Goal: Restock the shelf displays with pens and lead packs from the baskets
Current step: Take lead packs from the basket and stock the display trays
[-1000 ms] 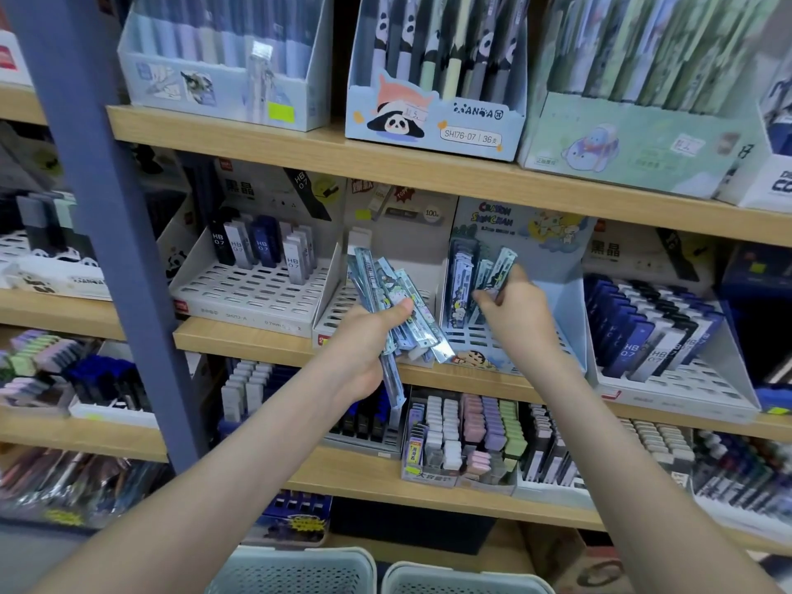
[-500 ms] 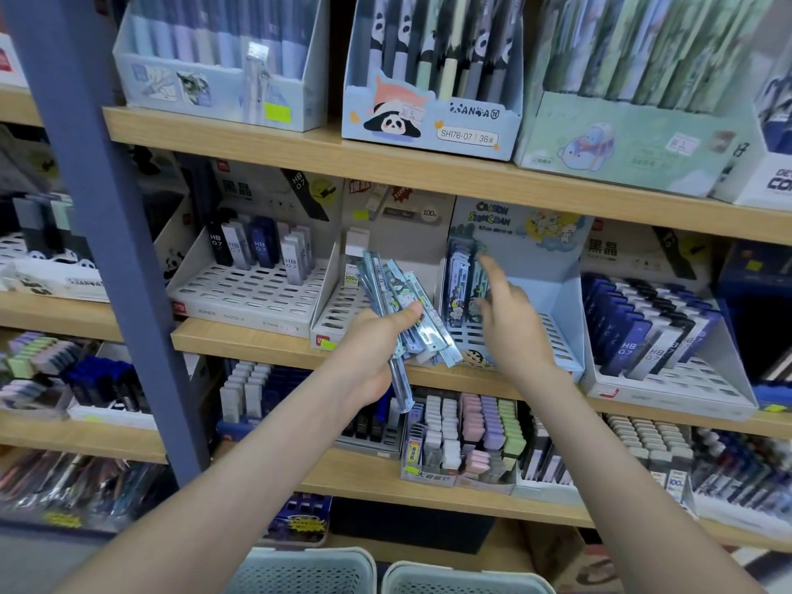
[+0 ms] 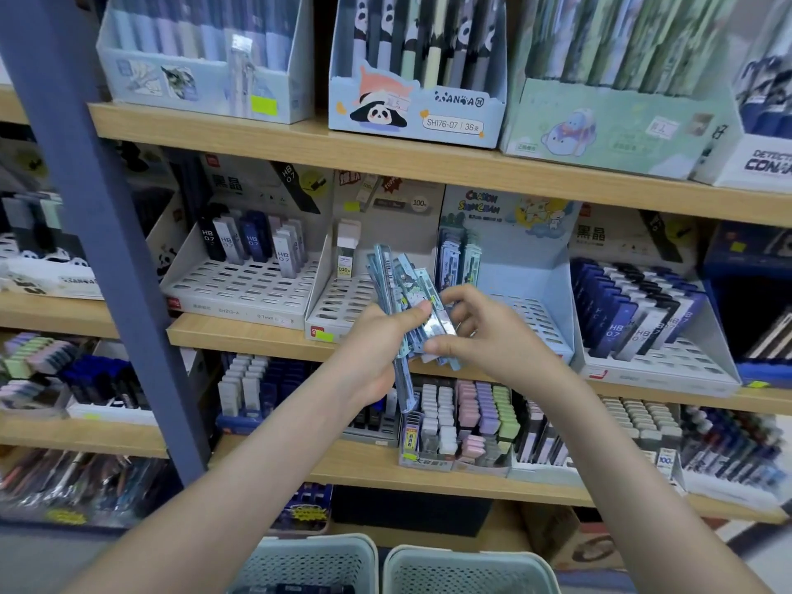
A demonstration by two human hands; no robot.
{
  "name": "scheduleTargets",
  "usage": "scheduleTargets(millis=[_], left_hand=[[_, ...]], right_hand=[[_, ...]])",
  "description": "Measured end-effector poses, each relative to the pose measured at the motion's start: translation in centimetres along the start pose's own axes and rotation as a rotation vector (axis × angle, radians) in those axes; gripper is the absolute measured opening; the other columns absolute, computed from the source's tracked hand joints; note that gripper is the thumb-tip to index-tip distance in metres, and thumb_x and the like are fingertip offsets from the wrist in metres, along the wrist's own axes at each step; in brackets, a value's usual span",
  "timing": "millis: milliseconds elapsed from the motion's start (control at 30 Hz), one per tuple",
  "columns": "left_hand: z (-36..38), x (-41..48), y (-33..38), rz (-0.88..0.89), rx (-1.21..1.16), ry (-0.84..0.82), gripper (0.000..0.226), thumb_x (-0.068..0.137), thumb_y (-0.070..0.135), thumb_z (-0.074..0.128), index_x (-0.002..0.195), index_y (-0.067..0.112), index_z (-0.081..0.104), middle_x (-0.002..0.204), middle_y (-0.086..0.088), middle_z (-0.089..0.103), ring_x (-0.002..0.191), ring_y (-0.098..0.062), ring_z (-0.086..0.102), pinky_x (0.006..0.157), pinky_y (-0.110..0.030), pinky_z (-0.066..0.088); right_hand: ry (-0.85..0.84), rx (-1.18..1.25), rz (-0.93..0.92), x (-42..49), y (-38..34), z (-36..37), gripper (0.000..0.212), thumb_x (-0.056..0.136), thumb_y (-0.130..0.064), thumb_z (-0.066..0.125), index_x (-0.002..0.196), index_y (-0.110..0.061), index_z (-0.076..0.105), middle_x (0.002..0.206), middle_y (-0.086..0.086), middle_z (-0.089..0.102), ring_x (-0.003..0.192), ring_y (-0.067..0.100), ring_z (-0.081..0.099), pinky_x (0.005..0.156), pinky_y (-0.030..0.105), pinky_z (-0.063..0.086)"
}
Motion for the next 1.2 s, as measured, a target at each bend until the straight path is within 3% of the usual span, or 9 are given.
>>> scheduleTargets(millis=[133,200,433,567,667,733,833,967,1200], left_hand=[[-0.4,-0.2,-0.1,0.013,0.027,0.052,0.025,0.093,0.010,0.062,0.117,0.008,0.061,0.111,-0.014,0.070,0.102,-0.030,0.067,0.088,-0.043,0.054],[-0.5,-0.3,0.0,0.013,0.009,0.072,0.024,0.093,0.011,0.062,0.117,0.007,0.059,0.109,-0.015,0.070,0.100,-0.030,0.067,0.090,-0.045,0.054],[-0.4,-0.2,0.4,0.026,-0.056,0.094,0.017,0.094,0.010,0.060,0.110,0.006,0.059,0.100,-0.010,0.071,0.081,-0.020,0.069,0.066,-0.029,0.055],[-0.1,-0.2,0.4,0.020,-0.060,0.112,0.027,0.095,0.009,0.059,0.118,-0.003,0.054,0.099,-0.016,0.067,0.075,-0.022,0.066,0.053,-0.025,0.056],[0.4,-0.3,0.5,0.024,-0.059,0.104,0.012,0.095,0.008,0.058,0.104,0.001,0.056,0.087,-0.011,0.065,0.066,-0.019,0.064,0.049,-0.022,0.054],[0.7,-0.3,0.5,0.015,-0.041,0.107,0.006,0.095,0.007,0.058,0.099,0.006,0.056,0.087,-0.009,0.065,0.069,-0.017,0.063,0.047,-0.020,0.052],[1.0,0.0,0.6,0.042,0.019,0.106,0.016,0.095,-0.001,0.053,0.108,0.005,0.057,0.092,-0.008,0.067,0.075,-0.017,0.065,0.051,-0.020,0.052],[1.2,0.1,0.6,0.069,0.085,0.048,0.020,0.091,0.001,0.058,0.111,0.005,0.060,0.104,-0.009,0.069,0.096,-0.021,0.066,0.070,-0.026,0.054],[-0.2,0.5,0.6,0.052,0.017,0.071,0.006,0.094,0.008,0.059,0.098,0.013,0.058,0.090,-0.005,0.069,0.075,-0.016,0.067,0.059,-0.023,0.056]], right_hand=[[-0.201,-0.021,0.101,-1.1,0.8,0.1,0.072,0.079,-0.026,0.077,0.137,-0.036,0.036,0.095,-0.010,0.049,0.080,0.006,0.057,0.070,0.024,0.047],[-0.206,-0.024,0.110,-1.7,1.0,-0.1,0.066,0.083,-0.015,0.072,0.135,-0.038,0.037,0.099,-0.009,0.052,0.088,0.012,0.061,0.076,0.024,0.050],[0.179,0.480,0.134,-2.1,2.1,-2.1,0.018,0.094,-0.003,0.054,0.107,-0.014,0.059,0.092,0.008,0.063,0.070,0.011,0.064,0.068,0.020,0.055],[0.440,0.687,0.170,-1.9,3.6,-3.8,0.012,0.095,-0.001,0.053,0.104,-0.005,0.058,0.079,0.006,0.061,0.066,0.013,0.061,0.069,0.024,0.053],[0.423,0.815,0.138,-1.9,3.9,-4.3,0.010,0.094,0.000,0.053,0.099,-0.007,0.058,0.079,0.005,0.062,0.073,0.016,0.062,0.071,0.026,0.053],[0.283,0.744,0.115,-1.9,3.4,-3.8,0.009,0.093,-0.001,0.055,0.097,-0.008,0.060,0.080,0.006,0.065,0.077,0.020,0.064,0.072,0.026,0.055],[0.116,0.338,0.102,-1.6,2.3,-2.7,0.009,0.091,-0.009,0.061,0.093,-0.017,0.062,0.091,0.003,0.067,0.085,0.015,0.064,0.078,0.025,0.051],[0.149,-0.039,-0.032,-0.6,1.4,-2.9,0.015,0.089,-0.017,0.065,0.086,-0.030,0.061,0.097,-0.008,0.054,0.091,0.004,0.048,0.083,0.020,0.038],[0.259,0.273,0.158,1.3,4.4,-3.8,0.014,0.093,-0.017,0.061,0.101,-0.020,0.049,0.084,0.001,0.061,0.080,0.016,0.056,0.070,0.026,0.042]])
Point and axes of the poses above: each hand's wrist, its own x-axis towards the middle knuckle, its own z-axis out of the palm, y = z × x, the point moved 4 cm from there along x, towards the middle knuckle
